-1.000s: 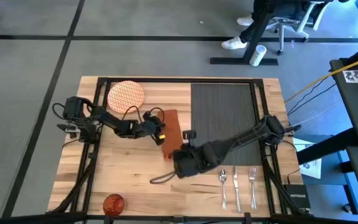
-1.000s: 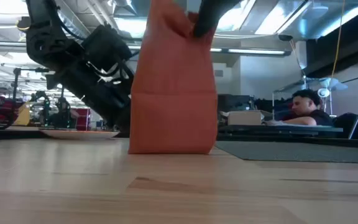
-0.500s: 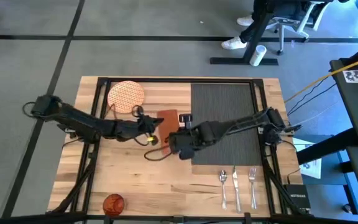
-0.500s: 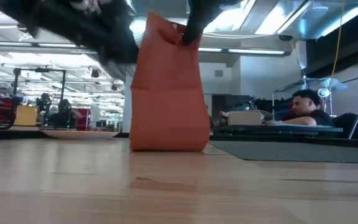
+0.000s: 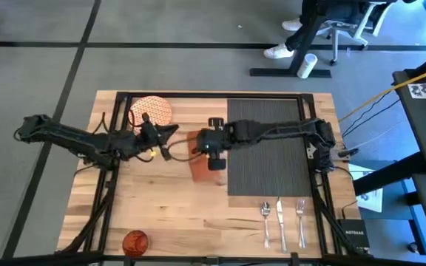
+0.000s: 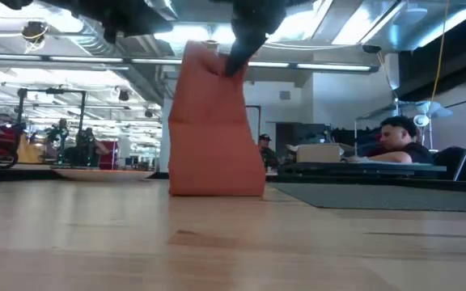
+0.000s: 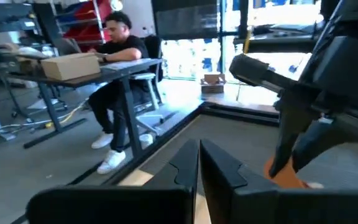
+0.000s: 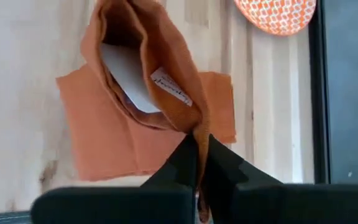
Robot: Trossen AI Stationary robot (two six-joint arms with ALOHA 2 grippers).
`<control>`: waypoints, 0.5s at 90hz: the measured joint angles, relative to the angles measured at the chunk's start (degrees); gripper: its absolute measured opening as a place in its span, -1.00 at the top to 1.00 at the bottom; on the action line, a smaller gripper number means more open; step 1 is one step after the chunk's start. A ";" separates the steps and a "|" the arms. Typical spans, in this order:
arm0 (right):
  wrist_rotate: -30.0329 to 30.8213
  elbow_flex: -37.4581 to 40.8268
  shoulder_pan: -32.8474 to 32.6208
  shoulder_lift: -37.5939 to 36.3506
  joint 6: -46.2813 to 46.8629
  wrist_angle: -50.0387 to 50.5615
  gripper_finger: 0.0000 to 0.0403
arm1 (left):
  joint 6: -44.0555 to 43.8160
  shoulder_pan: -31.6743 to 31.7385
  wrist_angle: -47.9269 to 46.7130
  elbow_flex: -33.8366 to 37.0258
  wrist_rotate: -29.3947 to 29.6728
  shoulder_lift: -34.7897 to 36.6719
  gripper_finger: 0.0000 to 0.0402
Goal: Set table place
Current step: Fold the orange table napkin
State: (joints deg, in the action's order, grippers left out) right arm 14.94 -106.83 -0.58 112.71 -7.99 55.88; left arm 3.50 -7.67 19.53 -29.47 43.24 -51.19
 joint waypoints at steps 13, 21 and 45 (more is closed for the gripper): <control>-2.72 2.43 3.34 -0.02 -1.43 -4.79 1.00 | 0.44 1.84 -0.98 0.00 -0.02 0.21 1.00; -5.41 3.60 5.13 -0.01 -1.53 -6.18 1.00 | 0.08 2.45 -3.09 0.00 -0.07 0.18 1.00; -11.55 8.75 7.52 -0.02 -1.44 -11.19 1.00 | -0.66 3.11 -4.05 0.00 -0.17 0.18 1.00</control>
State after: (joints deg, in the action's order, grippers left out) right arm 3.39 -98.08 6.94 112.68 -9.43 44.69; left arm 2.85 -4.56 15.48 -29.47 43.07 -51.00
